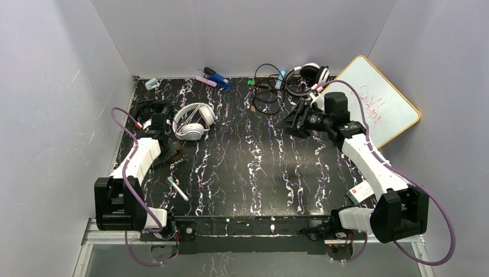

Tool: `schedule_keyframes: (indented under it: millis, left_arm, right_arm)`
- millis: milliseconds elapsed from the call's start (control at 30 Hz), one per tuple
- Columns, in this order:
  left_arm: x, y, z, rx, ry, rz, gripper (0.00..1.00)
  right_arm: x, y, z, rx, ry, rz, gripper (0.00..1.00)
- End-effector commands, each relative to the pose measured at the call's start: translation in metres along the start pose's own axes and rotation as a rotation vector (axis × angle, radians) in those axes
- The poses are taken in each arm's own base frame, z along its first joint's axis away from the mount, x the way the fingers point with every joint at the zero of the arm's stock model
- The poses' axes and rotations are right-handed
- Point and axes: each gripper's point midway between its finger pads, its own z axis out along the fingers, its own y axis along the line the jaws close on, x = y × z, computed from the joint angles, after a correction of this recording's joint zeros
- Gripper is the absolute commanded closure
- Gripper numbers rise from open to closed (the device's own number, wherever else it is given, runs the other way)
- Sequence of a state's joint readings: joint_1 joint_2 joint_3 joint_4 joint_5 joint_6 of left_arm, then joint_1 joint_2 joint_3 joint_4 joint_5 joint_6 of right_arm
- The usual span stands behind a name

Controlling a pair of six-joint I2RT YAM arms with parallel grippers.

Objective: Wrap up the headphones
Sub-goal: Move the headphones to the corner of the board.

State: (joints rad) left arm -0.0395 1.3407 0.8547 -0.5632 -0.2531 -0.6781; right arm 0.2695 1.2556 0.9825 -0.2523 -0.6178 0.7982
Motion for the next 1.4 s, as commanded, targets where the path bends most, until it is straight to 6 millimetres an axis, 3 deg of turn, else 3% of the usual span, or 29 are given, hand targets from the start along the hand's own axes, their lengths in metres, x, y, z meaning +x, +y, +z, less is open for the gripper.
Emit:
schedule_keyframes:
  millis: [0,133,200,233,333,367,467,567,700,767,900,1000,1133,1267,1367]
  left_arm:
    - [-0.030,-0.015,-0.020,0.092,-0.078,0.042,0.95]
    - [0.000,-0.037,-0.041,0.291,0.056,0.129,0.73]
    - [0.011,-0.038,-0.052,0.343,0.087,0.176,0.60]
    - [0.012,-0.035,-0.060,0.359,0.073,0.196,0.51]
    - [0.005,-0.031,-0.081,0.404,-0.014,0.237,0.06]
    - [0.001,-0.032,-0.088,0.428,-0.057,0.239,0.02]
    - [-0.005,-0.049,-0.108,0.598,-0.194,0.267,0.02]
    - [-0.013,-0.065,-0.112,0.734,-0.360,0.248,0.02]
    - [-0.034,-0.058,-0.103,0.685,-0.527,0.198,0.02]
    - [-0.043,-0.051,-0.099,0.639,-0.590,0.192,0.02]
    - [-0.057,-0.039,-0.089,0.568,-0.714,0.177,0.02]
    - [-0.061,-0.038,-0.081,0.558,-0.757,0.186,0.02]
    - [-0.068,-0.041,-0.072,0.538,-0.776,0.182,0.01]
    - [-0.077,-0.050,-0.063,0.539,-0.805,0.211,0.02]
    - [-0.083,-0.049,-0.050,0.492,-0.817,0.223,0.02]
  right_arm:
    - [-0.022,0.010,-0.017,0.049,-0.115,-0.109,0.37]
    - [-0.035,-0.001,-0.025,0.127,-0.212,-0.169,0.32]
    - [-0.043,-0.011,-0.034,0.190,-0.289,-0.198,0.27]
    - [-0.046,-0.015,-0.039,0.216,-0.333,-0.212,0.24]
    - [-0.056,-0.028,-0.057,0.265,-0.483,-0.275,0.02]
    - [-0.059,-0.031,-0.066,0.280,-0.548,-0.289,0.01]
    - [-0.065,-0.046,-0.085,0.308,-0.720,-0.304,0.01]
    - [-0.065,-0.060,-0.095,0.321,-0.824,-0.305,0.01]
    - [-0.047,-0.056,-0.079,0.266,-0.702,-0.728,0.01]
    - [-0.045,-0.063,-0.077,0.296,-0.674,-0.807,0.01]
    - [-0.060,-0.086,-0.089,0.410,-0.801,-0.828,0.01]
    - [-0.062,-0.102,-0.085,0.444,-0.835,-0.883,0.01]
    - [-0.075,-0.144,-0.082,0.591,-0.891,-0.805,0.01]
    - [-0.090,-0.173,-0.078,0.716,-0.895,-0.806,0.01]
    - [-0.088,-0.201,-0.076,0.763,-0.871,-0.768,0.03]
